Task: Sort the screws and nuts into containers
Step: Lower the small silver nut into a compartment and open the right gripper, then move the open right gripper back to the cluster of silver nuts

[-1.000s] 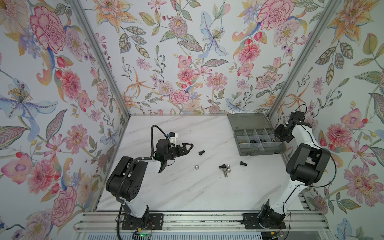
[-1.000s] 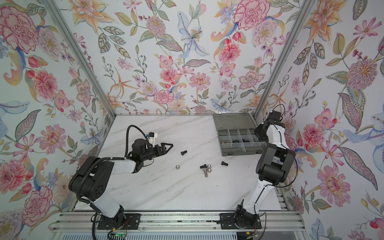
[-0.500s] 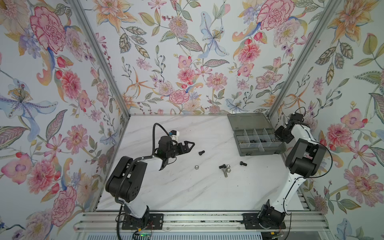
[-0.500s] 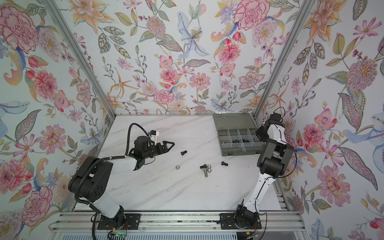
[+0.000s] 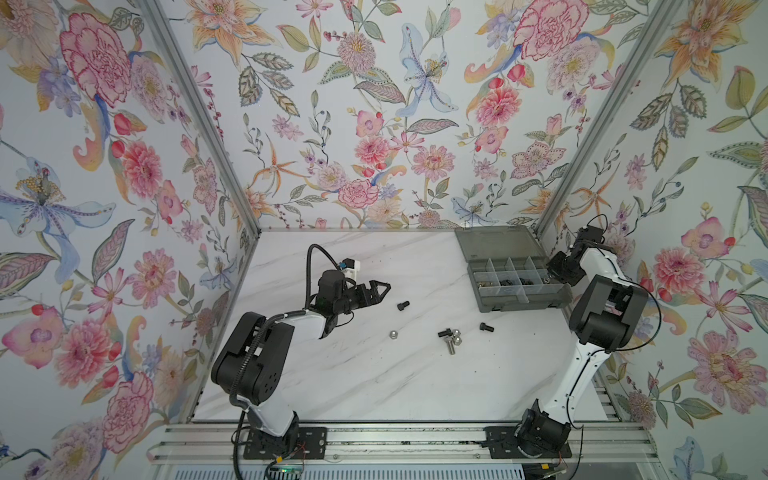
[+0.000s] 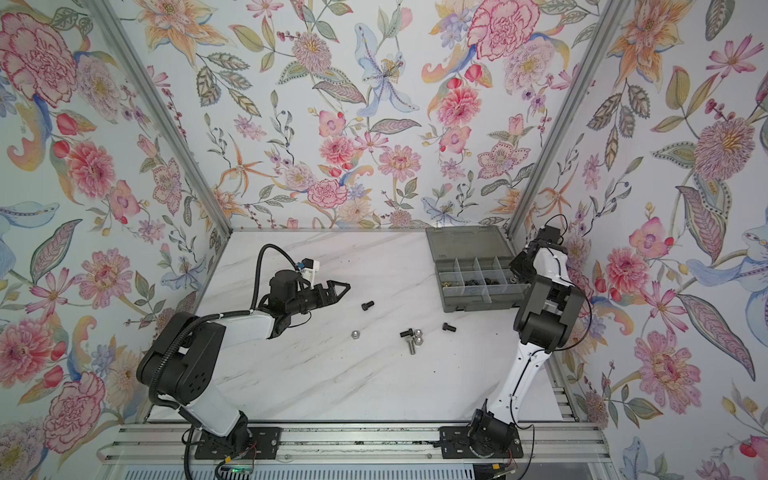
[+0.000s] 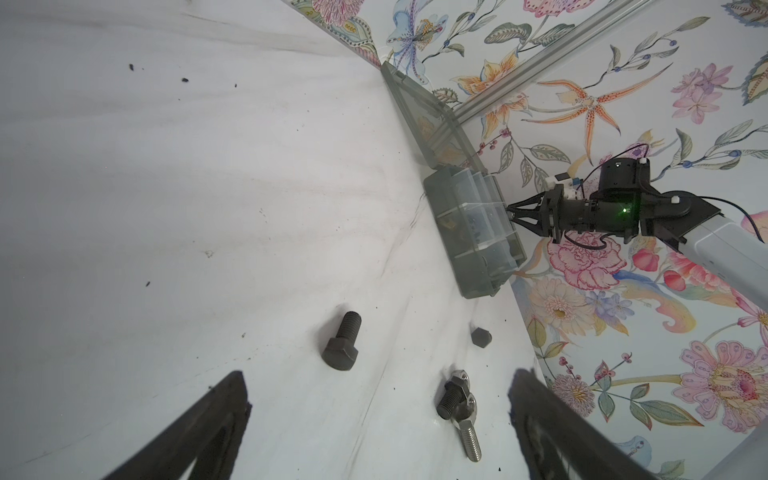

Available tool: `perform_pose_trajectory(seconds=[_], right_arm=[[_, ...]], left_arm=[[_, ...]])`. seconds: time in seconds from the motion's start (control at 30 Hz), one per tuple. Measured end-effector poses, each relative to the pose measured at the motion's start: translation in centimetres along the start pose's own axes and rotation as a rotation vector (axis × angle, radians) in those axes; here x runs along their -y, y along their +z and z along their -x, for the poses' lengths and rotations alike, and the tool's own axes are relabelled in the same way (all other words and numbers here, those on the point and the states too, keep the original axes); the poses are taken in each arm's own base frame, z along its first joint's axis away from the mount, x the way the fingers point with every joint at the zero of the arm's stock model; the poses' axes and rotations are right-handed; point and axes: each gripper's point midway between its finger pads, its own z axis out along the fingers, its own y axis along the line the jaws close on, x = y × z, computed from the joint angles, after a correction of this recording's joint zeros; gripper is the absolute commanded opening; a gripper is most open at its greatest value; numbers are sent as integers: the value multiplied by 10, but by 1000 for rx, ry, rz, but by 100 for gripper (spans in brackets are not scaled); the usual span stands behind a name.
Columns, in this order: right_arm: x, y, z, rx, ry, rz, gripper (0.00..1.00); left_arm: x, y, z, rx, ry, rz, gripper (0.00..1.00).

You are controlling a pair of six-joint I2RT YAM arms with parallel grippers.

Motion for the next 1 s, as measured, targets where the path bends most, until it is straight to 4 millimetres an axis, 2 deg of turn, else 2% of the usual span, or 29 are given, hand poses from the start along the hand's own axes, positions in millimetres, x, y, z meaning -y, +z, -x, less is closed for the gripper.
perform_pose_trajectory(seconds=[0.13, 0.33, 0.6, 0.7, 0.87, 1.0], right_arm=[[-2, 3, -2, -12, -6, 9, 29], [-6, -4, 3, -9, -20, 20, 40], [-10, -14, -1, -27, -44, 38, 41], [-13, -32, -9, -33, -54, 57, 41], [-28, -84, -33, -16, -97, 119, 42], [-55, -122, -75, -34, -172, 203, 42]], left_arm=[[0, 0, 0, -1, 0, 0, 99], [2, 1, -1, -3, 3, -4, 99], [2, 1, -2, -5, 4, -4, 99], [2, 1, -3, -11, 8, -2, 99], [0, 2, -6, -21, 9, 6, 99], [-2, 1, -9, -31, 12, 15, 99]])
